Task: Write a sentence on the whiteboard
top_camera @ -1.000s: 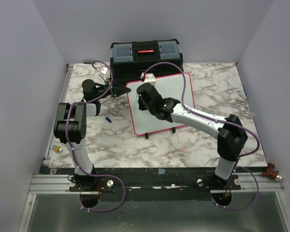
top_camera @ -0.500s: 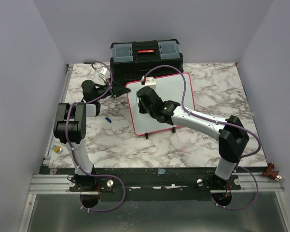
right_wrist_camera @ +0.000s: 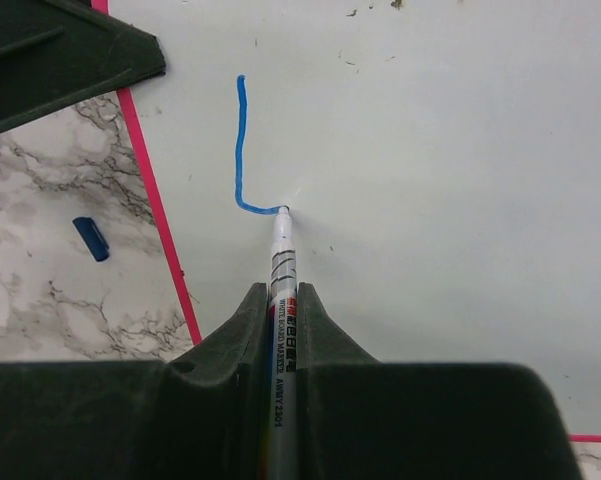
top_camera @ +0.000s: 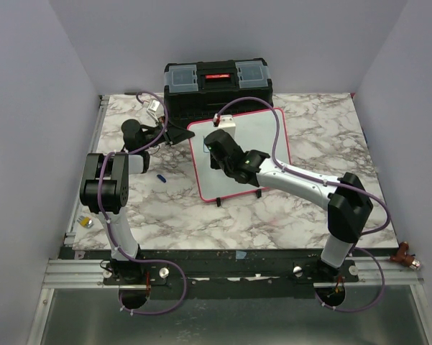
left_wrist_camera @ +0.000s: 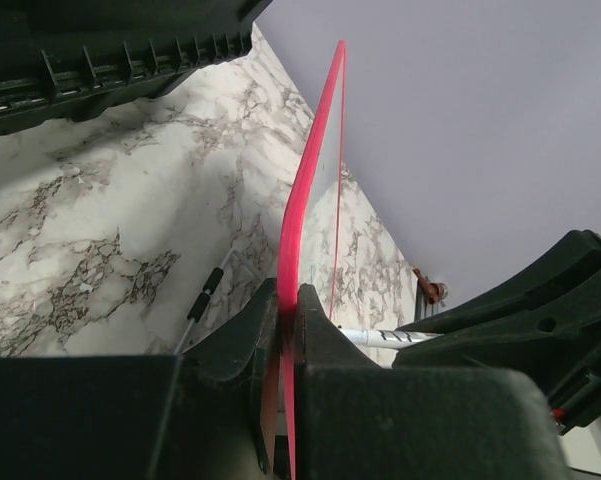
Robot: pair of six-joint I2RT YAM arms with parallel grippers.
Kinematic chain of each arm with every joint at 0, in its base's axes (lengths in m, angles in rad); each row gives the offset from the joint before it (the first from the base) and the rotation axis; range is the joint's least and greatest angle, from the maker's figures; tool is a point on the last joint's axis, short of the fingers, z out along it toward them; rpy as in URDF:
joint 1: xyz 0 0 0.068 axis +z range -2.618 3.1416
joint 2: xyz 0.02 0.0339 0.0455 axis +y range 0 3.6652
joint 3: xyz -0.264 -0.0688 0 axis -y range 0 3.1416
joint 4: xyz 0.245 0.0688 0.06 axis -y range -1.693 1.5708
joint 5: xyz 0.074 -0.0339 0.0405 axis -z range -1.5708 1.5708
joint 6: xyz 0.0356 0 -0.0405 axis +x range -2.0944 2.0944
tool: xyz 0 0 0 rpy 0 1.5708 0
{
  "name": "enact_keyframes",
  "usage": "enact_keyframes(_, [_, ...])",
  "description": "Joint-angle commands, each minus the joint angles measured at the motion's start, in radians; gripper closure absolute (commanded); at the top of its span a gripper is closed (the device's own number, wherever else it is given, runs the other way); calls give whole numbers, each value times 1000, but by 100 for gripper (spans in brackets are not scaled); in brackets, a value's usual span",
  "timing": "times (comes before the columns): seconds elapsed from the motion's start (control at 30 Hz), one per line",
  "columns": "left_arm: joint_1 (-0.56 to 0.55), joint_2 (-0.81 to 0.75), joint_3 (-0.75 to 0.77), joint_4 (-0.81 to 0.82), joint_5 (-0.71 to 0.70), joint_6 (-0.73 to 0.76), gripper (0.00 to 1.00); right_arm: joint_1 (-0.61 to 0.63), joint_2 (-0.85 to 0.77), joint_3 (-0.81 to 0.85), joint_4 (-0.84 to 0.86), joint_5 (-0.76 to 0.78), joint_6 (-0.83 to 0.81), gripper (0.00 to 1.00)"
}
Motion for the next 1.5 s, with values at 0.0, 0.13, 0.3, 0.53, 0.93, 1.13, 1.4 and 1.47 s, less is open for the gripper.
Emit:
enact_keyframes(0.0, [4,-36,-7,109,42,40,100,-3,-20,-3,-62,78,-6,99])
enact_keyframes(0.13, [5,-39,-9,106,43,38,100,-2,-52,20,-91,69,-6,99])
enact_keyframes(0.3, [6,-41,-9,108,42,40,100,-3,-109,32,-74,36,-1,99])
enact_keyframes(0.53, [6,-42,-9,109,46,40,100,-3,-81,50,-56,117,-14,99])
enact_keyframes(0.93, [12,-59,-20,101,50,51,100,-5,3,127,-37,155,-50,99])
enact_keyframes(1.13, [12,-59,-21,113,54,42,100,-7,28,132,-29,161,-58,100])
enact_keyframes(1.4, [12,-61,-26,126,56,40,100,-11,44,124,-10,138,-61,99])
enact_keyframes(1.47, [12,-59,-26,130,56,39,100,-11,43,115,-4,122,-63,99])
